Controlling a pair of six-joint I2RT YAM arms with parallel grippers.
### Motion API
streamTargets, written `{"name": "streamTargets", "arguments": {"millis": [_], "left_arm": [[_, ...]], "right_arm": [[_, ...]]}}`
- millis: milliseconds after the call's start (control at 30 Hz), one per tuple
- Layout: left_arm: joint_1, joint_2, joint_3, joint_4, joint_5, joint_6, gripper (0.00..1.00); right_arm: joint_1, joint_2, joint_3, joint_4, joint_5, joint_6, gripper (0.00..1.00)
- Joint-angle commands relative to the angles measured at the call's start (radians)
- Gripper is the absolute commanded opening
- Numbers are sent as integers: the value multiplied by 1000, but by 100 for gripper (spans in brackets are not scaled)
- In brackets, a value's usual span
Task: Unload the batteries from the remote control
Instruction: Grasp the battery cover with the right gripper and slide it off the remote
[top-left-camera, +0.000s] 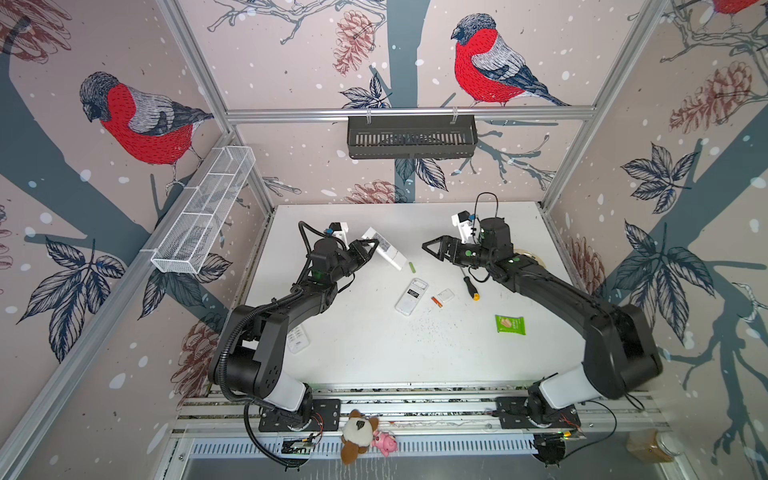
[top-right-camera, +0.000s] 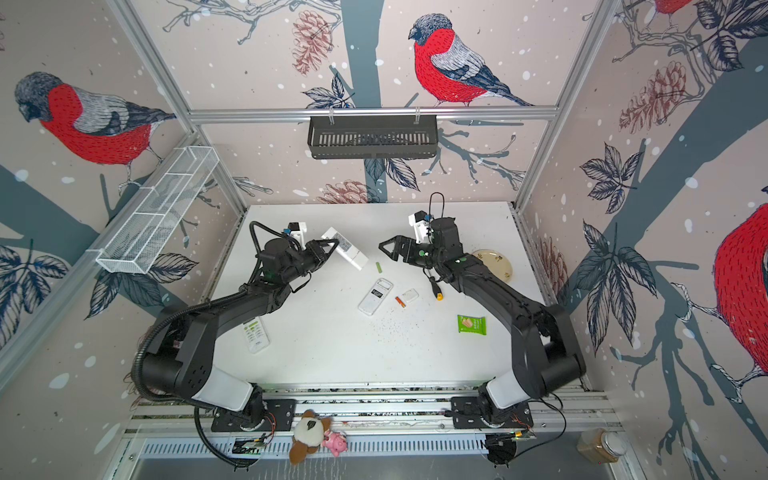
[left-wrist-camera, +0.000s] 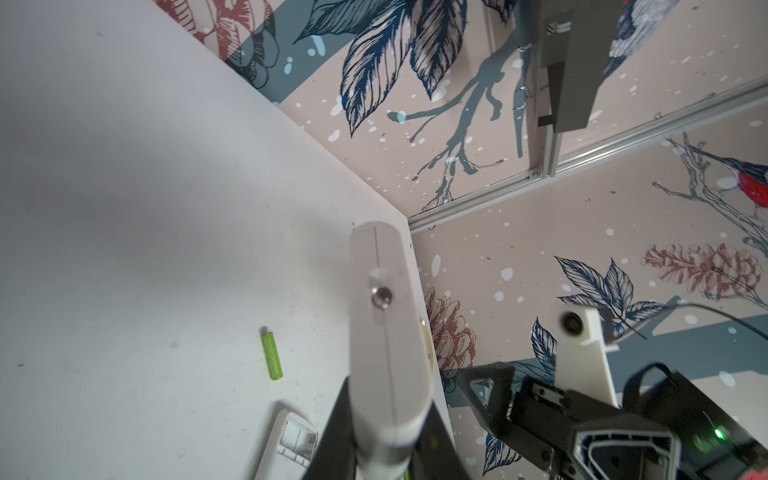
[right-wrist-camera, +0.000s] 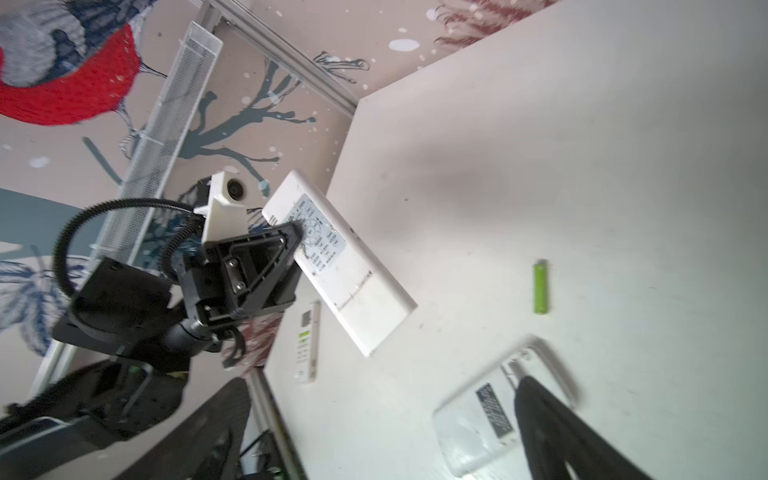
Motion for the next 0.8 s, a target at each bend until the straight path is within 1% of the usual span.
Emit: {"name": "streamTargets", "arguments": {"millis": [0, 33, 100, 200, 400, 767], "left_arm": [[3, -7, -14, 180, 37, 48, 0], [4, -2, -13, 176, 38, 53, 0], [10, 3, -16, 183, 32, 53, 0], [21, 16, -15, 208, 31, 47, 0], [21, 37, 3, 213, 39, 52, 0], [23, 36, 0, 229, 54, 50, 0]], "right_arm": [[8, 97, 20, 241, -215, 249, 97], [18, 124, 17, 301, -225, 292, 96], [35, 169, 23, 353, -234, 327, 95], [63, 225, 46, 328, -242, 312, 93], [107, 294, 49, 378, -241, 346, 88], [114, 395, 86, 447, -192, 410, 71]]}}
